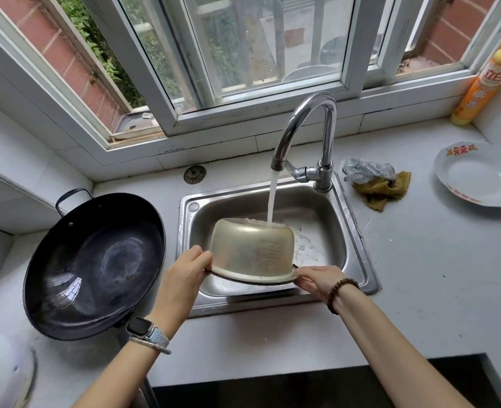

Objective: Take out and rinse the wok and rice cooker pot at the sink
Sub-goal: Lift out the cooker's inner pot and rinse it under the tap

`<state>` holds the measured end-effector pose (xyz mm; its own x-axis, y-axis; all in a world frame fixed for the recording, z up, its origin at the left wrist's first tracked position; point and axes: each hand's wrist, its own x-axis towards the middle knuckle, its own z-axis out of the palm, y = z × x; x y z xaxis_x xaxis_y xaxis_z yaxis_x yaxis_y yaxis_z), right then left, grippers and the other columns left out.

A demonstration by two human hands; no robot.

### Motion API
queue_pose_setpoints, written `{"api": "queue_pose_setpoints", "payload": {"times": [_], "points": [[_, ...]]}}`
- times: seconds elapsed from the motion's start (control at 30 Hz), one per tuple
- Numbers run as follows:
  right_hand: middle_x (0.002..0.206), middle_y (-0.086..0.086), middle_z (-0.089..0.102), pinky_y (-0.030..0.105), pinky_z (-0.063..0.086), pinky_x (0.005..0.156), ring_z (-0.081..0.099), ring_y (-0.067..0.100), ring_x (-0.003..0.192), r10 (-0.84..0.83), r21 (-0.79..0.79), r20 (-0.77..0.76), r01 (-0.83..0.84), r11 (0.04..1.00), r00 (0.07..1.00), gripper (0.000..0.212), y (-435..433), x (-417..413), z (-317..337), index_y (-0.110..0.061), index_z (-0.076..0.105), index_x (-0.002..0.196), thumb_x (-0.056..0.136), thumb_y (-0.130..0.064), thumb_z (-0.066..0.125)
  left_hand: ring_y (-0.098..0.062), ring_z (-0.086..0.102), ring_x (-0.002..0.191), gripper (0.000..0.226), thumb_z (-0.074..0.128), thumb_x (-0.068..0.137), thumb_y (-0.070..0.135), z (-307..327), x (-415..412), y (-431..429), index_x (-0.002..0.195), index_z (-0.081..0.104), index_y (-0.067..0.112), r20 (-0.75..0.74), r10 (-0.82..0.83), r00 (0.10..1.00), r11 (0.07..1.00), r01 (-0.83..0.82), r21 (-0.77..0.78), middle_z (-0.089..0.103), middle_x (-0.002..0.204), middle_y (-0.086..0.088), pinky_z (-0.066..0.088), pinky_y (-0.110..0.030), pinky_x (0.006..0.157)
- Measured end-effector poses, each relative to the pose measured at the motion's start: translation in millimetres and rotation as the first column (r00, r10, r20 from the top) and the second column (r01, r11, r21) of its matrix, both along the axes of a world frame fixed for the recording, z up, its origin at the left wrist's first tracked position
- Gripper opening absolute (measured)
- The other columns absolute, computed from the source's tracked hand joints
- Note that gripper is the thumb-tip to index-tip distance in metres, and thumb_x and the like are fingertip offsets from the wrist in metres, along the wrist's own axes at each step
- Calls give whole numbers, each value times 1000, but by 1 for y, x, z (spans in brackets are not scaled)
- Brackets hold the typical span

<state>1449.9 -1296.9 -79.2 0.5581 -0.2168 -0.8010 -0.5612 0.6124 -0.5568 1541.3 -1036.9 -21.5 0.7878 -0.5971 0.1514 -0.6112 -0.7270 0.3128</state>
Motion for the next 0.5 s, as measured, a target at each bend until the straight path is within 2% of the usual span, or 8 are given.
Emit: {"api": "queue_pose_setpoints", "payload": {"times": [0.07, 0.13, 0.17, 0.23, 0.33, 0.4, 0.43, 0.5], "points": [[88, 30, 69, 37, 57, 86, 71, 29, 82, -30, 18, 2, 30, 999, 1000, 15, 6, 4, 0, 21, 61, 88, 75, 15, 67, -14, 39, 62, 35, 76, 70, -6, -4, 2, 5, 74, 47, 15, -5, 3, 1000, 1000, -3, 14, 40, 75, 4, 43, -35, 48], [64, 24, 68, 27, 59, 56, 70, 25, 57, -64, 69, 1, 64, 996, 998, 15, 8, 6, 1, 24, 56, 96, 81, 21, 57, -14, 37, 62, 35, 76, 69, -6, -9, 4, 7, 74, 48, 14, -16, 6, 1000, 1000, -5, 17, 40, 75, 4, 42, -33, 48], [58, 22, 66, 24, 56, 48, 68, 24, 50, -72, 81, 1, 71, 994, 997, 18, 9, 8, 3, 24, 55, 100, 82, 22, 53, -13, 37, 61, 34, 76, 69, -6, -12, 5, 7, 74, 48, 14, -24, 10, 1000, 1000, -10, 15, 40, 75, 4, 41, -32, 49], [52, 19, 64, 22, 52, 42, 66, 22, 45, -81, 69, -9, 81, 994, 997, 22, 8, 9, 2, 24, 53, 105, 83, 23, 50, -15, 39, 61, 34, 76, 70, -5, -19, 9, 6, 74, 48, 14, -38, 26, 999, 1000, -26, 13, 40, 75, 4, 43, -34, 48], [58, 16, 68, 23, 56, 53, 67, 18, 51, -97, 66, -43, 99, 993, 994, 20, 1, 14, -9, 21, 56, 103, 84, 19, 53, -20, 44, 62, 35, 73, 72, -4, -31, 17, -1, 75, 45, 17, -64, 40, 997, 999, -39, 17, 41, 75, 4, 45, -39, 49], [81, 18, 73, 28, 57, 80, 66, 17, 72, -146, 81, -50, 150, 985, 988, 17, -3, 17, -14, 21, 59, 94, 80, 12, 60, -21, 44, 61, 32, 73, 73, -4, -36, 23, -10, 74, 47, 14, -75, 38, 996, 999, -37, 18, 42, 74, 3, 42, -37, 49], [86, 17, 73, 30, 54, 87, 64, 17, 78, -175, 97, -63, 180, 979, 983, 22, -5, 18, -15, 22, 60, 96, 78, 10, 61, -20, 44, 59, 31, 73, 73, -4, -38, 26, -15, 74, 48, 14, -79, 28, 997, 999, -27, 19, 42, 73, 2, 40, -34, 48], [80, 18, 73, 27, 56, 80, 69, 20, 72, -202, 127, -87, 212, 969, 975, 23, -10, 18, -16, 23, 58, 100, 79, 13, 59, -18, 42, 57, 34, 75, 71, -5, -42, 31, -25, 73, 47, 15, -83, 6, 997, 1000, -4, 17, 41, 72, 2, 36, -28, 46]]}}
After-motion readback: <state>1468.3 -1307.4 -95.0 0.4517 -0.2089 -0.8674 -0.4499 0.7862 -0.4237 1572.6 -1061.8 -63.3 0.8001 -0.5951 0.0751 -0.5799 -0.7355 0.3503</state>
